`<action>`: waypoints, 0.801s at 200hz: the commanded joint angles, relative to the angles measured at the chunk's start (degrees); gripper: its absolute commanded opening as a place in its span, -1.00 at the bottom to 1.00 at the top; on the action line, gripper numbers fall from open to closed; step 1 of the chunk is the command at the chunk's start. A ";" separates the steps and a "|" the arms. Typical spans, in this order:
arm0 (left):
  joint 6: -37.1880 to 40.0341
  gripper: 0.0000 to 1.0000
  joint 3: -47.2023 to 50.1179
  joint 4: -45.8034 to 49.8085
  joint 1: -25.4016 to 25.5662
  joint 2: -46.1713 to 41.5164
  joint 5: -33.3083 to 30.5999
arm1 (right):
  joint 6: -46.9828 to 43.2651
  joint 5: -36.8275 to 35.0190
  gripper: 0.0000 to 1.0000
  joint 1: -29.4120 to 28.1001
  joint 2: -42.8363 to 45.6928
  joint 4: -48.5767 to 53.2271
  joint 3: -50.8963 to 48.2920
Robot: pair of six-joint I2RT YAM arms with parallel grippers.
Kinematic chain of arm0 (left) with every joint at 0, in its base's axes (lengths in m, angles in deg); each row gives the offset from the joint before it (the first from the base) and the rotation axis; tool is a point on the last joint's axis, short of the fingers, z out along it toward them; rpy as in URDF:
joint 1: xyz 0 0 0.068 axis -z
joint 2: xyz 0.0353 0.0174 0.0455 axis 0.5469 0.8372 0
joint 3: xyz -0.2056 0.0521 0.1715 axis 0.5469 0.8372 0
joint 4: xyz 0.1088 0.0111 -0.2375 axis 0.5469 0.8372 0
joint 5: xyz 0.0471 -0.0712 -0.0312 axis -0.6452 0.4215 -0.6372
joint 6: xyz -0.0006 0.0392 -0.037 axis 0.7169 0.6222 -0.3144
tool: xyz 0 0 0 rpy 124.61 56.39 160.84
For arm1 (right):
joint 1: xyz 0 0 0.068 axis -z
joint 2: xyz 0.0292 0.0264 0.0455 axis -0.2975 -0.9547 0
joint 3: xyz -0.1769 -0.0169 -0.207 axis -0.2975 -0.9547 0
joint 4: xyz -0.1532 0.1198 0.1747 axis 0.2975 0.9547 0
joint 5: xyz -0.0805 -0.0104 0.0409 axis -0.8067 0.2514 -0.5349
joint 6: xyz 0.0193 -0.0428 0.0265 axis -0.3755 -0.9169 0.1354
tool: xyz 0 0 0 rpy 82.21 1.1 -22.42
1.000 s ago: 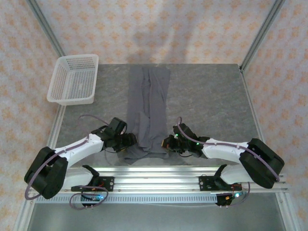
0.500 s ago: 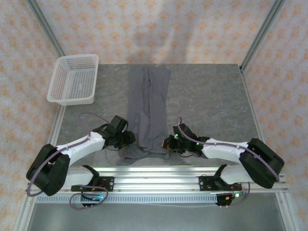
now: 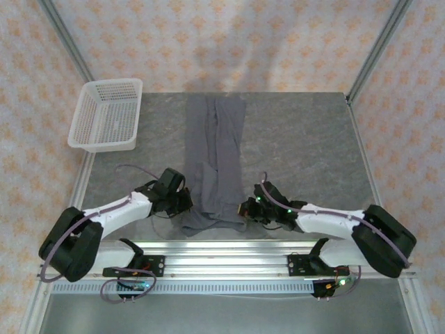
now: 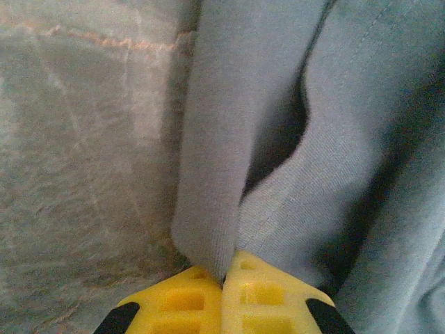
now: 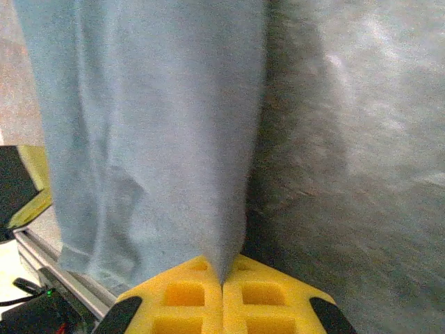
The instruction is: Fold the inside-out t-shirt
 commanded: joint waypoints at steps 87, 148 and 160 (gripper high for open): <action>-2.74 -1.00 -8.35 3.12 -0.09 -12.89 -0.64 | -11.37 -12.47 -1.00 4.43 13.87 20.06 15.80; 3.22 -1.00 -27.52 -4.21 -11.88 6.28 -0.70 | -23.33 -8.17 -1.00 16.30 -12.20 21.41 44.56; 4.63 -1.00 -32.33 -4.47 -13.25 11.10 0.22 | -24.96 -6.83 -1.00 17.91 -16.98 21.91 50.18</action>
